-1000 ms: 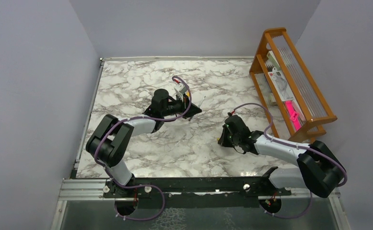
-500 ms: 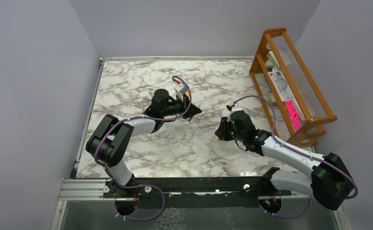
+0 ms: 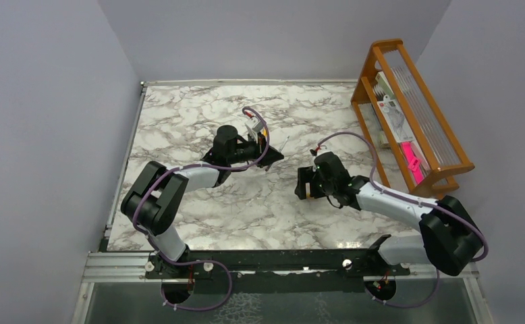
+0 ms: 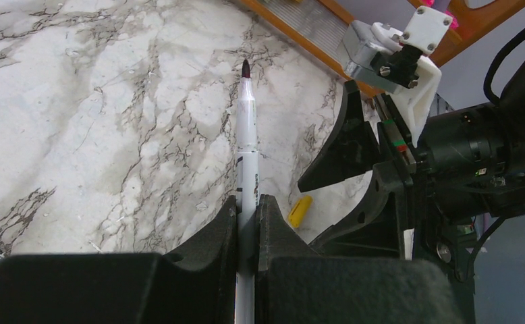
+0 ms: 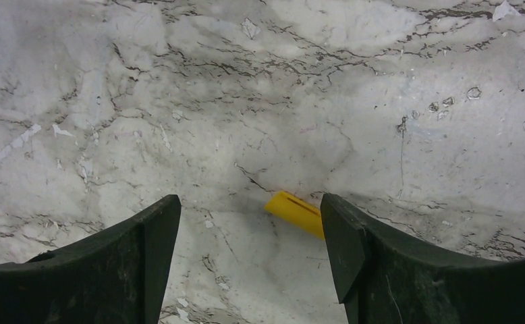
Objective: Insert the pens into the pen caps
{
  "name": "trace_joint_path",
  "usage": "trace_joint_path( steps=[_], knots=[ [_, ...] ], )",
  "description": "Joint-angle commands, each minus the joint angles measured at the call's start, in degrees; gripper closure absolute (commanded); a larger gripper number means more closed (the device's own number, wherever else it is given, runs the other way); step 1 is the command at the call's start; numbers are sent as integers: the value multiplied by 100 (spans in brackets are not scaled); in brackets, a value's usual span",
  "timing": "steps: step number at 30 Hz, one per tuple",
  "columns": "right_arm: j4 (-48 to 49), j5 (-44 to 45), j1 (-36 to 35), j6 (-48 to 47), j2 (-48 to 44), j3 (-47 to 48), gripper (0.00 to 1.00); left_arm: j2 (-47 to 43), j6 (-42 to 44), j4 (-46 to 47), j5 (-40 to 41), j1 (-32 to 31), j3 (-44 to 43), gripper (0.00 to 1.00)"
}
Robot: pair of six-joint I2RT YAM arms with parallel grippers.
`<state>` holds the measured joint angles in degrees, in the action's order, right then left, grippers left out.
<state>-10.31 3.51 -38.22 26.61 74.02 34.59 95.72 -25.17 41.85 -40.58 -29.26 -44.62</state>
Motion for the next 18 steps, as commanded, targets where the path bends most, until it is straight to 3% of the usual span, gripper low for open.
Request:
trace_joint_path(
  steps=[1, 12, 16, 18],
  knots=[
    [15, -140, 6, -65, 145, -57, 24, 60, -17, 95, -143, 24, -196, 100],
    [214, -168, -17, 126, 16, -541, 31, 125, -109, 98, -168, 23, -251, 100],
    [293, -270, -74, 228, -23, -654, 47, 130, -115, 101, -161, 20, -255, 100],
    [251, -249, -104, 307, -29, -668, 50, 140, -120, 99, -162, 18, -258, 100]
  ],
)
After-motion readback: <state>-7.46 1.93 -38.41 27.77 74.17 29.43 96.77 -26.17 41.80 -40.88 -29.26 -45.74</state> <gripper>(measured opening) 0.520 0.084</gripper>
